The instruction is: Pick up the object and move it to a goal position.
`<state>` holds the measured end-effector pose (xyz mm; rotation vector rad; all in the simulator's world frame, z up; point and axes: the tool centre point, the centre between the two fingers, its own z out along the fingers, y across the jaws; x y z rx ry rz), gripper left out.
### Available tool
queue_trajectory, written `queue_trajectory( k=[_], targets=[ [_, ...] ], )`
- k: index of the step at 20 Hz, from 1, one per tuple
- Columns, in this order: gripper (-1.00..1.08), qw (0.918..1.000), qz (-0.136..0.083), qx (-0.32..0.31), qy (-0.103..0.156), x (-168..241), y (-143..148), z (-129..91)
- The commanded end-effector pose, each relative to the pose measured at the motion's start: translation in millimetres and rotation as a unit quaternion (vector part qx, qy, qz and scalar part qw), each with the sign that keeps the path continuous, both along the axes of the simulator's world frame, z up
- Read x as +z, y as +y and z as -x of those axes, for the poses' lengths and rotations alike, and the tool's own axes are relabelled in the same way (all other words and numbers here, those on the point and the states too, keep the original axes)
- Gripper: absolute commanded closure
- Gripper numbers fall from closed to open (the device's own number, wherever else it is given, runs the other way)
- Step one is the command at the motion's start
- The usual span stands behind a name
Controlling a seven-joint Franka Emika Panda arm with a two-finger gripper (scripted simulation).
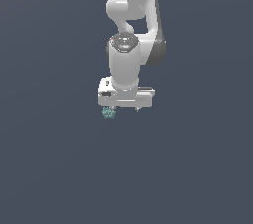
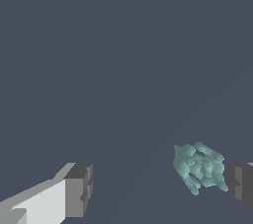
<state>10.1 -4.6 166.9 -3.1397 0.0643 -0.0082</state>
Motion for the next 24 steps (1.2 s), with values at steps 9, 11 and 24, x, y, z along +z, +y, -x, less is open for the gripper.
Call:
queue_trajectory(
  k=[9,11,24],
  targets=[
    [-0.92,0.9996,-0.008,-0.015,-0.021,23,-15,-12],
    [-0.92,0.9996,-0.009,-0.015,-0.022,25,-15,-13],
    [-0.92,0.9966,-0.006,-0.082,-0.010,-23,-49,17]
  ],
)
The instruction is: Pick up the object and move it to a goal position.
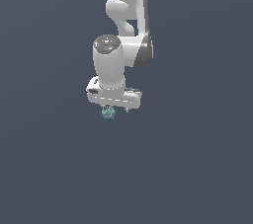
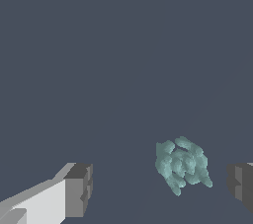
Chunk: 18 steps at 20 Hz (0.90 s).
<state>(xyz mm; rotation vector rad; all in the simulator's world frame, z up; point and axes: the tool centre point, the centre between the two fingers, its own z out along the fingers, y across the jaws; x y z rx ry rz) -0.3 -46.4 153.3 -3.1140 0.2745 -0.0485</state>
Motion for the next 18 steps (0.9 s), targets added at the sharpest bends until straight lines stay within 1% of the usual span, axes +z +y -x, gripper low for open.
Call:
queue_trajectory(
  k=[1,5,9,13,18],
  targets=[
    [-0.92,0.9997,0.001,-0.025,0.005,-17,-13,12],
    [-0.92,0.9979,0.002,-0.064,0.011,-42,-31,32],
    [-0.92,0.9960,0.004,-0.088,0.015,-56,-43,46],
    [-0.92,0.9950,0.005,-0.098,0.017,-62,-47,52],
    [-0.92,0.9952,0.004,-0.097,0.017,-65,-47,52]
  ],
)
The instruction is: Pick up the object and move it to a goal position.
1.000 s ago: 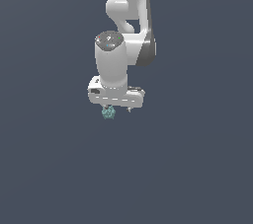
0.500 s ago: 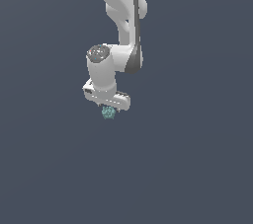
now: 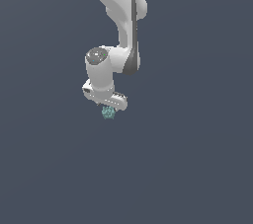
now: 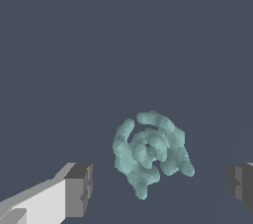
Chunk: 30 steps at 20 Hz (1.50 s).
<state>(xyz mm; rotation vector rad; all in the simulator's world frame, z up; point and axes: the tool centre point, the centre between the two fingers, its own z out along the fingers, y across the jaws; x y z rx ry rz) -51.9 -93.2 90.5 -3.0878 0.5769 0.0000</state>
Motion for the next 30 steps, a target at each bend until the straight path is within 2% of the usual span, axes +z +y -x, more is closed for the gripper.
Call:
queue_trajectory(
  k=[1,10,15,16,30],
  targets=[
    [-0.92,1.0000,0.000,0.000,0.000,-4,0,0],
    [-0.92,1.0000,0.000,-0.002,0.000,-43,-1,2],
    [-0.92,1.0000,0.000,-0.002,0.000,-50,-1,2],
    [1.08,1.0000,0.000,-0.002,0.000,-50,-1,2],
    [1.08,1.0000,0.000,-0.002,0.000,-45,-1,-1]
  ],
)
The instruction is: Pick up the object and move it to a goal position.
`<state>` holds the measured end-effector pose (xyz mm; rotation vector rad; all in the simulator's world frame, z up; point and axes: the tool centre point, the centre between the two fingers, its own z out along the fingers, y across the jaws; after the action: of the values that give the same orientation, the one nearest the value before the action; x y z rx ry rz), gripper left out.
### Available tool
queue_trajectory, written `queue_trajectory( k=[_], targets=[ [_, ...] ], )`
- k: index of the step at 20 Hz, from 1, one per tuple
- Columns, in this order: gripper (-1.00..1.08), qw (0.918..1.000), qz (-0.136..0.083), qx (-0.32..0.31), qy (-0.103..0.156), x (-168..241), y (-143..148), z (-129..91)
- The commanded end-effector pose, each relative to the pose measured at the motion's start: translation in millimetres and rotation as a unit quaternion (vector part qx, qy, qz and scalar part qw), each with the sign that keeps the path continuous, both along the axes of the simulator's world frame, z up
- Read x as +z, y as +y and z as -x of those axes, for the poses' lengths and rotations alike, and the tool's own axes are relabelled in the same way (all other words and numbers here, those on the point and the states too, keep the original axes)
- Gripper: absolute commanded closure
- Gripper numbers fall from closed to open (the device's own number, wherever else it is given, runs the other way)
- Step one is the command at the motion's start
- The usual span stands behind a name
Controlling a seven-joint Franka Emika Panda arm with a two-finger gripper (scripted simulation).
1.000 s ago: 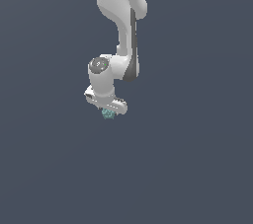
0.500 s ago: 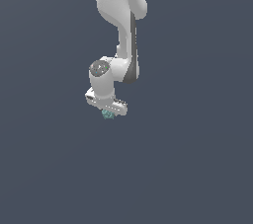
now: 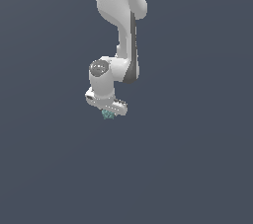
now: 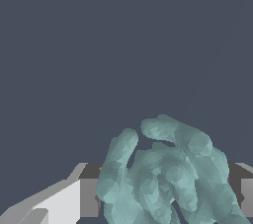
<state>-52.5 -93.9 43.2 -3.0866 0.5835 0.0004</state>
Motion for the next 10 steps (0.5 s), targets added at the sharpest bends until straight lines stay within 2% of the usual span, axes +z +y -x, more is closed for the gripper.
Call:
queue_trajectory(
  k=[1,10],
  targets=[
    [1.08,1.0000,0.000,0.000,0.000,4,-1,-2],
    [1.08,1.0000,0.000,0.000,0.000,43,-7,-24]
  ],
)
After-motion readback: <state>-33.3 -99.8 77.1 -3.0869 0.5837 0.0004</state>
